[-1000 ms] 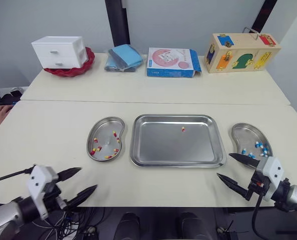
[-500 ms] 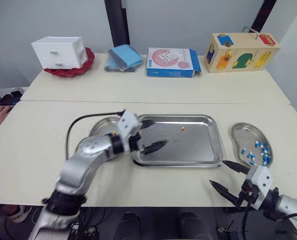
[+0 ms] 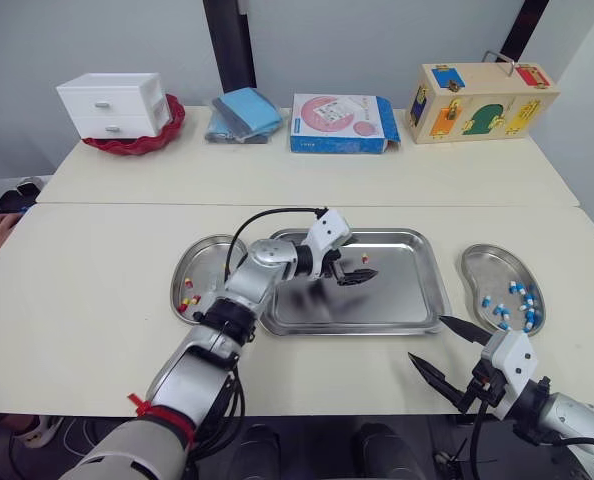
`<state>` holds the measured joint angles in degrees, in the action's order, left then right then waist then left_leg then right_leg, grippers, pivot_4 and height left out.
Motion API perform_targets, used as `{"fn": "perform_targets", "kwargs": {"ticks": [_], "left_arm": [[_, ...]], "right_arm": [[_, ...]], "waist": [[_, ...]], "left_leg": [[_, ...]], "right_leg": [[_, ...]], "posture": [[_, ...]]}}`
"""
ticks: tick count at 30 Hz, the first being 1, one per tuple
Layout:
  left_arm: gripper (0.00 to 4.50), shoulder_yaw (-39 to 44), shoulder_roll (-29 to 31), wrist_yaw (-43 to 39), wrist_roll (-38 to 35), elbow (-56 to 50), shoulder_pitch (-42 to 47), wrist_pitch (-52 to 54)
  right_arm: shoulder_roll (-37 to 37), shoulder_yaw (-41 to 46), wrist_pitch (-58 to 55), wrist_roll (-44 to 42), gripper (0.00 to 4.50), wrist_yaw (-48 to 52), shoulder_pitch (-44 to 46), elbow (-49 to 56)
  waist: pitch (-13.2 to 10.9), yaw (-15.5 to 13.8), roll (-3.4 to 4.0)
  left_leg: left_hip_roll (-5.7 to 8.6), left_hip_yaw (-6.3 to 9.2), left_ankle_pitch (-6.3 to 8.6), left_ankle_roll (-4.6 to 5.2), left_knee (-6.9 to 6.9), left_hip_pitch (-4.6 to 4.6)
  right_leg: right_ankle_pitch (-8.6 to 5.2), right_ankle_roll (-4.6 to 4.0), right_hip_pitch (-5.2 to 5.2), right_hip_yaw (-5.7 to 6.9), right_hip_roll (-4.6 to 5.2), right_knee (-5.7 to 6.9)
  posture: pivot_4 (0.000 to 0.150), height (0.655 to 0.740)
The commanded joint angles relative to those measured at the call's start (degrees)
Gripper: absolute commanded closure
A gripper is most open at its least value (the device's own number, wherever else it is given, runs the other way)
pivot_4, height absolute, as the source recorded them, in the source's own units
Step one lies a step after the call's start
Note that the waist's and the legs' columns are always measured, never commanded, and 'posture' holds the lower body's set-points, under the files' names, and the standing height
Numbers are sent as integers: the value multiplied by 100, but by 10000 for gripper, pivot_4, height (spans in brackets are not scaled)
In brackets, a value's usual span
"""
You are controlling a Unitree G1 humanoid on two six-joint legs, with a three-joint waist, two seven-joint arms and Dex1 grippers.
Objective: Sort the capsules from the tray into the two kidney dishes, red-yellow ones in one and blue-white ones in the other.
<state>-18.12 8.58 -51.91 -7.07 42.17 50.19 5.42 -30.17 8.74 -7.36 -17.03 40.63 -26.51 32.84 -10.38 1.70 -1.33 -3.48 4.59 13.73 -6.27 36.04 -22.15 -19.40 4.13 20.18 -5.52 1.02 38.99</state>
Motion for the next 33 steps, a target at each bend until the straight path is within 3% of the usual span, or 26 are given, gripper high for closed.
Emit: {"fn": "perform_targets", "kwargs": {"ticks": [1, 10, 14, 24, 30, 33], "left_arm": [[0, 77, -207, 8, 241, 675, 372, -415], [0, 174, -662, 239, 691, 1996, 898, -739], [9194, 165, -734, 270, 877, 2224, 939, -748], [40313, 204, -732, 224, 1177, 2322, 890, -758], [40711, 281, -689, 45, 1136, 2078, 810, -899], [40715, 395, -562, -172, 950, 1423, 695, -828]], "right_arm": [[28, -36, -144, -67, 212, -156, -51, 362], [13, -105, -572, -128, 212, -412, -54, 818], [15, -118, -699, -132, 0, -469, -40, 926], [18, -124, -930, -144, 0, -584, 67, 1073], [18, -161, -992, -139, 0, -644, 172, 1071], [-31, -217, -887, -38, 0, -586, 155, 1019]], "waist": [[0, 17, 0], [0, 4, -1], [0, 4, 0], [1, 2, 0], [1, 2, 0], [1, 6, 0]], "left_leg": [[0, 0, 0, 0, 0, -1], [1, 5, 0, 0, 1, -8], [1, 5, 0, 0, 1, -8], [1, 6, -1, 0, 1, -5], [1, 6, -1, 0, 1, -3], [1, 6, -1, 0, 1, -3]], "right_leg": [[0, 0, 2, 0, 0, 0], [0, 1, 3, 4, 0, 0], [0, 1, 2, 5, 0, 0], [0, 1, 0, 5, 0, 1], [0, 1, -1, 5, 0, 2], [0, 1, 0, 5, 0, 2]], "posture": [[1500, 7400], [1500, 7400], [1500, 7400], [1500, 7400], [1500, 7400], [1500, 7400]]}}
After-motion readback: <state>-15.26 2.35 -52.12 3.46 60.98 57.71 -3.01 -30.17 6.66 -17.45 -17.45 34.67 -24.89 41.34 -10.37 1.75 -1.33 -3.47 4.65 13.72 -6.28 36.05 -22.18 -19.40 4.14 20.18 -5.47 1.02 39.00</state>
